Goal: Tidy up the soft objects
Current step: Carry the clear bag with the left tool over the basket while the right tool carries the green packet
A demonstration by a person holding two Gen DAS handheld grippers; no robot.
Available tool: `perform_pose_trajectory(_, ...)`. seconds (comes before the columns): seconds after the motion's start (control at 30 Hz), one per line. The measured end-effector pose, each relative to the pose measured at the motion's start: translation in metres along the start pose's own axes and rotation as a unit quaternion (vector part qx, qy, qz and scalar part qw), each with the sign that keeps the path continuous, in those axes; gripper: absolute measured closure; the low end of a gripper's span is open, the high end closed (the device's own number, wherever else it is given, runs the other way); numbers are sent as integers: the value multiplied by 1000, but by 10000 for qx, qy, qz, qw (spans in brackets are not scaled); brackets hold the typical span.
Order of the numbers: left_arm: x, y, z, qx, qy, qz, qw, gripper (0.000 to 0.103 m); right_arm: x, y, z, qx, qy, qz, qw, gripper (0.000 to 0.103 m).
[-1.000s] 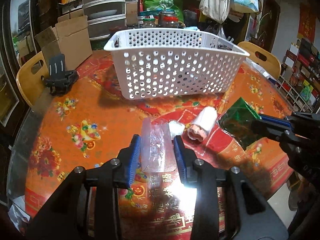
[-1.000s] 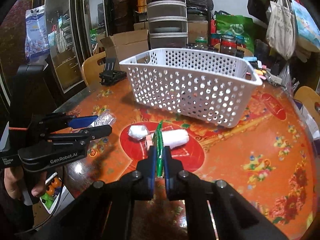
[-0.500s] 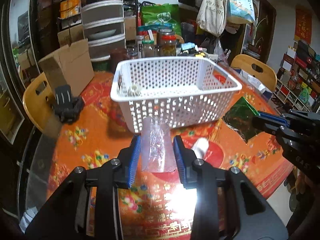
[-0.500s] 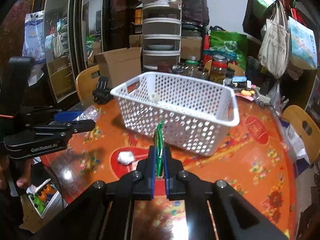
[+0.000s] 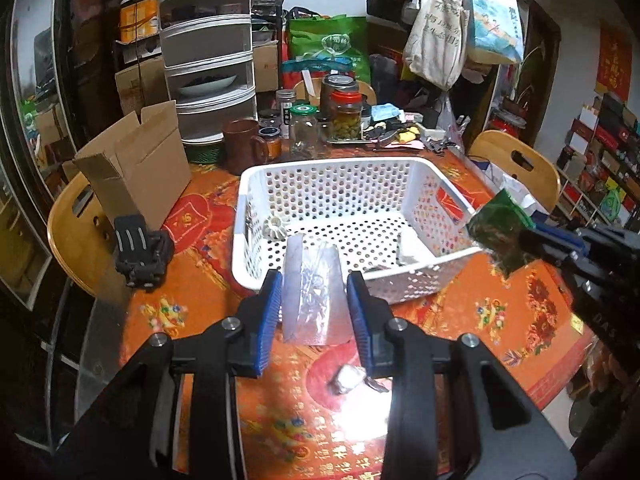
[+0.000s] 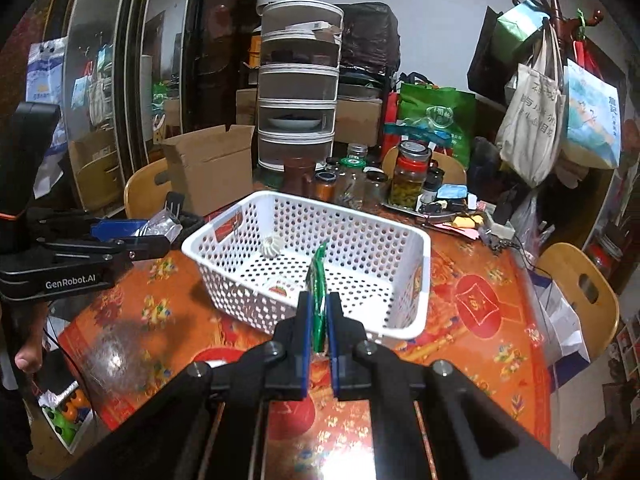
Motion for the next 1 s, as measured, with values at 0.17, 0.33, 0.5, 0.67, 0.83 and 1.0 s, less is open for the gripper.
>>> perform_pose_trajectory(0.17,-16,21,9,-1,29,141,9999,72,-13,22,-3,-11,-113,29,9999,97)
perform_pose_trajectory(0.33,-40,41,18,72,33,297,9995,72,-33,39,-6,-54,-260,150,9995,97)
perform_pose_trajectory(0.5,-68,54,22,63,43,464,9989,72,-60,49,-14,-141,-369,334,9987,97)
perform_pose_trajectory(0.67,-96,60,25,84,9,576,9983,72,-83,52,-25,-277,-444,483,9975,97)
perform_pose_trajectory(0.83,-126,63,31,216,-8,714,9972,72,-104,55,-35,-453,-553,563,9958,97)
perform_pose_trajectory(1.0,-156,61,30,269,-28,861,9959,72,-127,52,-44,-566,-694,673,9937,97)
Point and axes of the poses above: each gripper's, at about its wrist camera, not at the fingertips, and x roughly against the way its jaws point, z to its left, y to its top, the point moved 1 cm from there along -x, roughly the way its jaws point, and after that the axes turned 15 degrees about -x, right-handed, at the moved point
